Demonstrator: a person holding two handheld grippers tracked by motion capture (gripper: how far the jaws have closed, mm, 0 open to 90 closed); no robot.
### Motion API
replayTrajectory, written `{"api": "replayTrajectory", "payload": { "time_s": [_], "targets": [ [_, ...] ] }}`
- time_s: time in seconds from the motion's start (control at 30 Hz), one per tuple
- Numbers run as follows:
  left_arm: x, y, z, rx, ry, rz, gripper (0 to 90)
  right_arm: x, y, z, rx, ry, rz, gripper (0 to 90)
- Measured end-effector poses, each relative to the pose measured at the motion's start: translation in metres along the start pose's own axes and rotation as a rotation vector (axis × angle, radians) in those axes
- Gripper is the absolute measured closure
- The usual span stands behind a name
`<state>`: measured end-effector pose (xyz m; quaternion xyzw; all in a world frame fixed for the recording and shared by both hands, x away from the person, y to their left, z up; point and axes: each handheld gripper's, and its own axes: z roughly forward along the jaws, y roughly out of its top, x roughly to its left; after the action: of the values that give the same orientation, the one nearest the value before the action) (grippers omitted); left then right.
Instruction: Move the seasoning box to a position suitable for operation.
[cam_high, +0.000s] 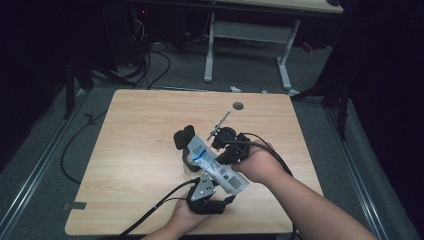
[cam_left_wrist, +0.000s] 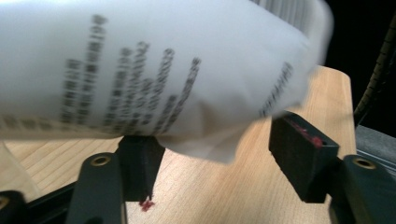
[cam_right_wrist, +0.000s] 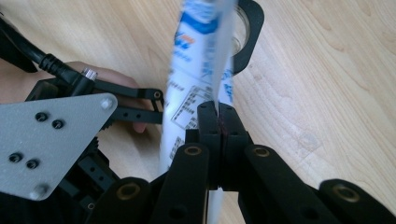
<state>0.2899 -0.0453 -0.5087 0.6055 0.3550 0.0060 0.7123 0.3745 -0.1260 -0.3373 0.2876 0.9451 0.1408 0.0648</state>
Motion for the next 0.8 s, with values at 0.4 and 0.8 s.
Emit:
{"api": "replayTrajectory", "payload": {
  "time_s": [0.4,0.8],
  "targets": [
    [0.007,0.002,0.006,-0.036,0.018,0.006,31.6,0.002,0.004,-0.003,-0.01,-0.01,0.02,90.0],
    [0.011,0.0,0.019,-0.047,0.107,0.002,19.4,0.005,0.002,-0.004,-0.022,-0.018,0.041,90.0]
  ]
}}
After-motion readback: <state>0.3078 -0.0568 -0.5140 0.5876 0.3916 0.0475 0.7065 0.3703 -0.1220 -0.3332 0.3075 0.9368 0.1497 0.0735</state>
